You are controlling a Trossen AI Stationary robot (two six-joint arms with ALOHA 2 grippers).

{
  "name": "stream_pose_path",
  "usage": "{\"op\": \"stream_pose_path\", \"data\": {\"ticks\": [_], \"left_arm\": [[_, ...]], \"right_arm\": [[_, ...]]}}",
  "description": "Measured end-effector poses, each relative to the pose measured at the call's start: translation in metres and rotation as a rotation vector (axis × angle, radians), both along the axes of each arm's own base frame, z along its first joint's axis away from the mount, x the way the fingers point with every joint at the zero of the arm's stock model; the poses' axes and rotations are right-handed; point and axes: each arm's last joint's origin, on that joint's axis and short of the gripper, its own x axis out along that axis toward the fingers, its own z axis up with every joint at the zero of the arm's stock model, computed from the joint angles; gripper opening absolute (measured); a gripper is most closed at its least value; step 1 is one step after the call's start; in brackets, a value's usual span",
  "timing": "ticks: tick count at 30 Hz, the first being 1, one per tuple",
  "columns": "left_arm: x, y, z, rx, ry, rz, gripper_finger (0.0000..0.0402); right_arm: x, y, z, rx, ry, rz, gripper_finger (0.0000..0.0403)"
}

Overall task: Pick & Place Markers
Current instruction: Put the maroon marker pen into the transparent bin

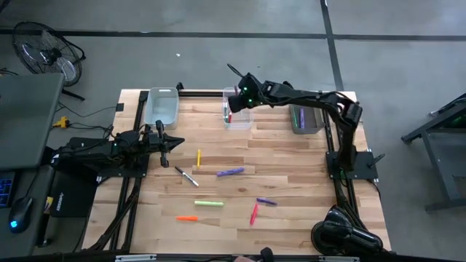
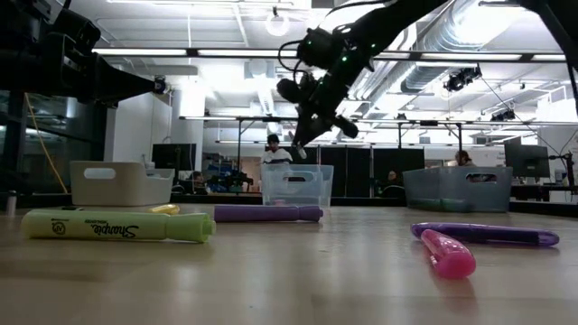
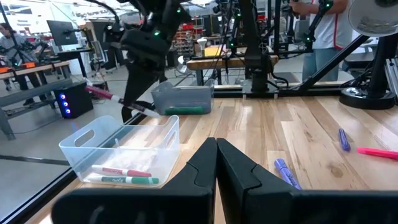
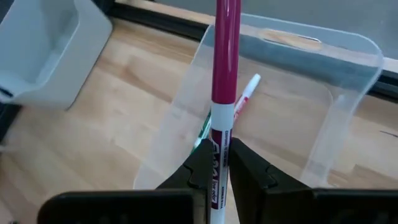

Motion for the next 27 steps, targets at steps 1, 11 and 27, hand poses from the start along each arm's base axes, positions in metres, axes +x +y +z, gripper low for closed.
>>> {"op": "stream_pose_path", "data": {"ticks": [1,11,27], "left_arm": [[0.0,0.0,0.0,0.0,0.0,0.0,0.0001],[0.0,0.0,0.0,0.0,0.0,0.0,0.0001],[0.0,0.0,0.0,0.0,0.0,0.0,0.0001]], "right_arm": [[0.003,-0.001,-0.001,0.007,-0.003,-0.009,0.0032],[0.024,-0.005,-0.006,0.047,-0.007,-0.073,0.0031],[0.03,-0.01,-0.037,0.234,-0.015,-0.186,0.0036]]}}
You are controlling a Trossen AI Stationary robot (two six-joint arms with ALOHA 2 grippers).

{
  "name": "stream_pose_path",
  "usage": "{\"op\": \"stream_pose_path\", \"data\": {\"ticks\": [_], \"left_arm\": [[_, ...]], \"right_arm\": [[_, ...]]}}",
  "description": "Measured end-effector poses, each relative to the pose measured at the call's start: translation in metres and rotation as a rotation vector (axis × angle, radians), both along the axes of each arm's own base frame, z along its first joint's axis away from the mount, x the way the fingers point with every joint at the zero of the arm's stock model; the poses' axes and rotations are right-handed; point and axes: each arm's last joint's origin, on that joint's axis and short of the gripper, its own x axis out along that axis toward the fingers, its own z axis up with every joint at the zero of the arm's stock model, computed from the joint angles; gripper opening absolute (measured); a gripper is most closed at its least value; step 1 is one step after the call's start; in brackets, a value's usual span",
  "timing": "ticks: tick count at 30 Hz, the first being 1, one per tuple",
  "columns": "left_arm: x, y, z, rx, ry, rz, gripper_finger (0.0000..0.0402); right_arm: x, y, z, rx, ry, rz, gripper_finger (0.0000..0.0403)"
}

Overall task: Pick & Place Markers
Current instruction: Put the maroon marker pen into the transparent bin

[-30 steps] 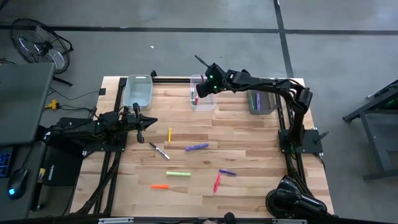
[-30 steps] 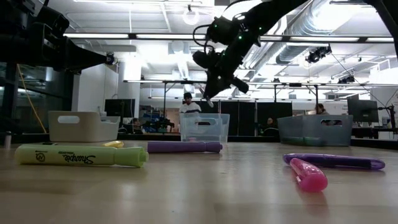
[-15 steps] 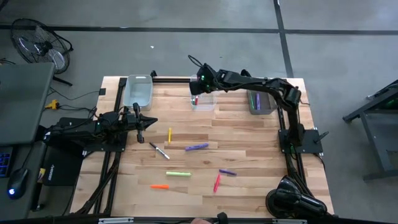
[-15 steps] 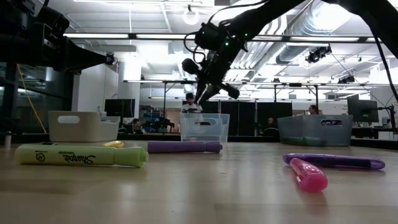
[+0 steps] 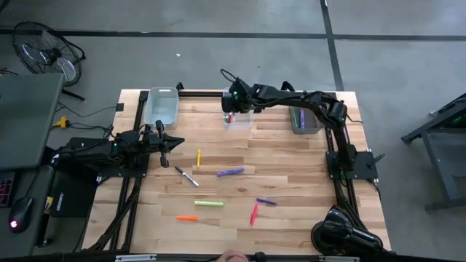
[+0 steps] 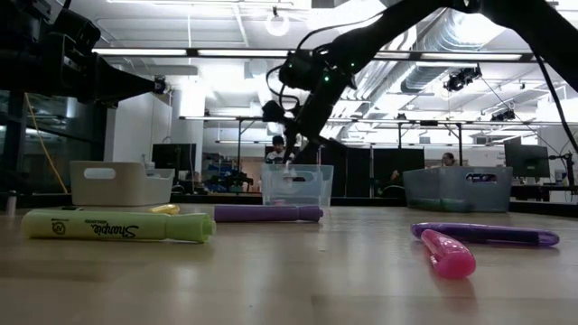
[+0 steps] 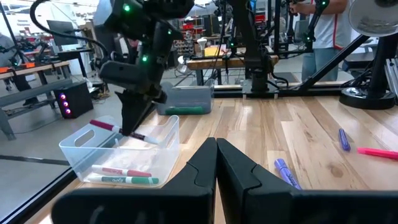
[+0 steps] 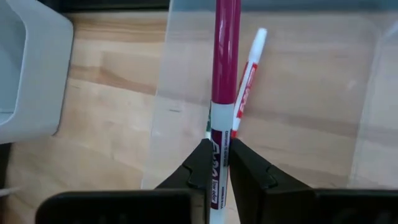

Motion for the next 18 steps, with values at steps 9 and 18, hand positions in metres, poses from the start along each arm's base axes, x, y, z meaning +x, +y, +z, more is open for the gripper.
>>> {"op": "stream_pose_path", "data": {"ticks": [9,18], "left_arm": [[0.0,0.0,0.0,0.0,0.001,0.0,0.0001],[0.0,0.0,0.0,0.0,0.0,0.0,0.0001]], "right_arm": [[0.0,-0.002,-0.009,0.047,0.008,-0.028,0.0033],[-0.007,-0.005,-0.015,0.084,0.074,-0.04,0.0042]]}}
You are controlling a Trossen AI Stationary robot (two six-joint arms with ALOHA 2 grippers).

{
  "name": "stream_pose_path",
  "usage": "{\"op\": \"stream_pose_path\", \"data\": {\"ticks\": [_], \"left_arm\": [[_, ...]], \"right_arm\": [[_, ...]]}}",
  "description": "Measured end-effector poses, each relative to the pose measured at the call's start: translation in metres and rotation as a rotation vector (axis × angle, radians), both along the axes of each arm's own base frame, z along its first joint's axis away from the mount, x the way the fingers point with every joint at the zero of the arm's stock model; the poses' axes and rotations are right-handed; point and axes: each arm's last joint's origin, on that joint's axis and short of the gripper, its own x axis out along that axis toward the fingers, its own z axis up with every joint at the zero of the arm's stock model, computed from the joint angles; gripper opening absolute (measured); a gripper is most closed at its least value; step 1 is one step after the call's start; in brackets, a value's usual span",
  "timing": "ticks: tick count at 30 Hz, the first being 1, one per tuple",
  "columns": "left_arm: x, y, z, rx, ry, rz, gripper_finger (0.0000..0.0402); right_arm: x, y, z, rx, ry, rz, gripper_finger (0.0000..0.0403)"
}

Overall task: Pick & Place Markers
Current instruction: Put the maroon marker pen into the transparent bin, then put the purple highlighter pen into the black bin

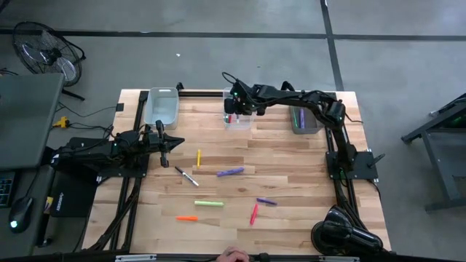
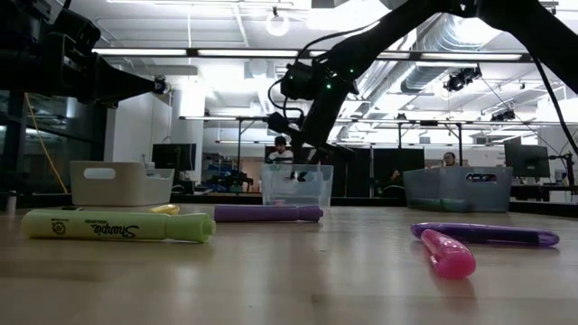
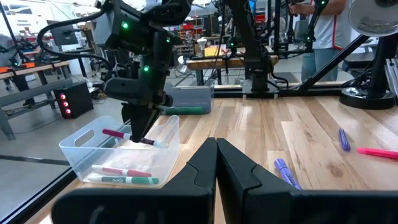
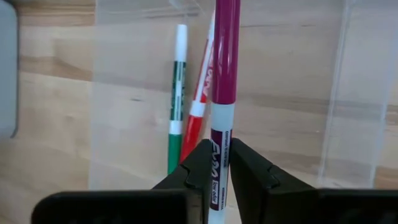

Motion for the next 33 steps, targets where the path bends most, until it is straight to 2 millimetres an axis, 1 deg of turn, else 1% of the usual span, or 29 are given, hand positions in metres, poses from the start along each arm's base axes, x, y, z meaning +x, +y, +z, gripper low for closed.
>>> {"op": "stream_pose_path", "data": {"ticks": [5,13,20,24,27,30,33], "left_arm": [[0.0,0.0,0.0,0.0,0.0,0.001,0.0001],[0.0,0.0,0.0,0.0,0.0,0.0,0.0001],[0.0,0.0,0.0,0.0,0.0,0.0,0.0001],[0.0,0.0,0.0,0.0,0.0,0.001,0.0001],[0.0,0.0,0.0,0.0,0.0,0.001,0.0001],[0.0,0.0,0.0,0.0,0.0,0.001,0.0001],[0.0,0.0,0.0,0.0,0.0,0.001,0.0001]], "right_arm": [[0.0,0.0,0.0,-0.001,0.0,0.022,0.0035],[0.0,0.0,0.0,-0.004,0.004,0.035,0.0062],[0.0,0.0,0.0,-0.026,0.012,0.075,0.0066],[0.002,0.001,0.001,-0.036,0.0,0.132,0.0066],[0.003,0.002,0.002,-0.044,-0.015,0.208,0.0066],[0.003,0.004,0.007,-0.074,-0.02,0.276,0.0067],[0.001,0.006,0.02,-0.129,-0.02,0.331,0.0067]]}}
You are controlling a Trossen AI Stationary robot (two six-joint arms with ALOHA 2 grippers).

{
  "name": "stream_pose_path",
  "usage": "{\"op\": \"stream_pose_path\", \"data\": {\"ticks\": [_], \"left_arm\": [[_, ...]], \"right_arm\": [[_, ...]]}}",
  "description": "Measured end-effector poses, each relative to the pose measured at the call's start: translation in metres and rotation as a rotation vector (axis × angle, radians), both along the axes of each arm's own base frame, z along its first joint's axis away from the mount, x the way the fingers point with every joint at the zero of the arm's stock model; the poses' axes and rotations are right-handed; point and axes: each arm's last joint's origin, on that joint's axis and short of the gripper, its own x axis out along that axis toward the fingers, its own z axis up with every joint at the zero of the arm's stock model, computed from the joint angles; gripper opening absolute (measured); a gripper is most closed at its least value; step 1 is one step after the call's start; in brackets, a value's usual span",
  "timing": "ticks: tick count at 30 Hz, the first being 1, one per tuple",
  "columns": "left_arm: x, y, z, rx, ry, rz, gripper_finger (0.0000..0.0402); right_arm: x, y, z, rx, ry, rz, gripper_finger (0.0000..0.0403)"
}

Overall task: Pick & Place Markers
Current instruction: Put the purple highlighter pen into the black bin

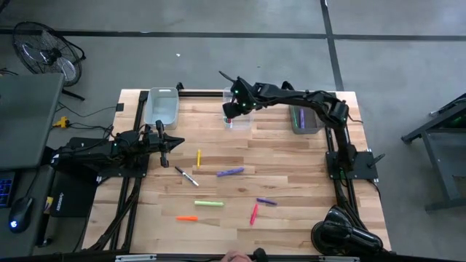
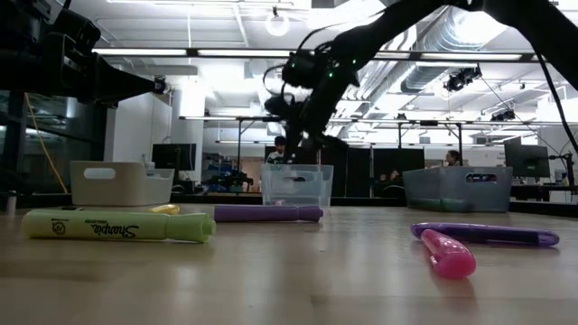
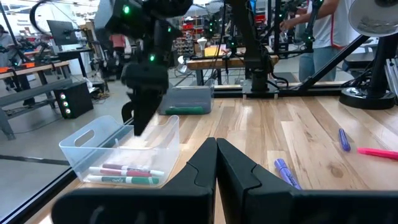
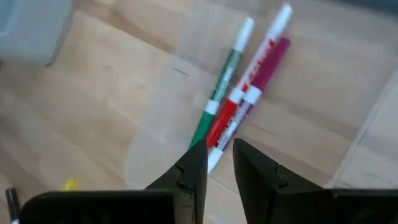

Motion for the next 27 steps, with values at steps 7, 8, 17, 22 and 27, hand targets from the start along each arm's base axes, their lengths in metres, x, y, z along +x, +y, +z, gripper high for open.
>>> {"op": "stream_pose_path", "data": {"ticks": [7,8,17,22,27], "left_arm": [[0.0,0.0,0.0,0.0,0.0,0.0,0.0001],[0.0,0.0,0.0,0.0,0.0,0.0,0.0001],[0.0,0.0,0.0,0.0,0.0,0.0,0.0001],[0.0,0.0,0.0,0.0,0.0,0.0,0.0001],[0.0,0.0,0.0,0.0,0.0,0.0,0.0001]], "right_arm": [[-0.009,0.011,0.028,-0.134,0.029,0.189,0.0067],[-0.01,0.015,0.032,-0.159,0.033,0.231,0.0067],[-0.003,0.054,0.046,-0.339,0.058,0.663,0.0067],[0.004,0.08,0.047,-0.372,0.014,0.883,0.0067],[0.008,0.102,0.046,-0.396,0.002,1.038,0.008]]}}
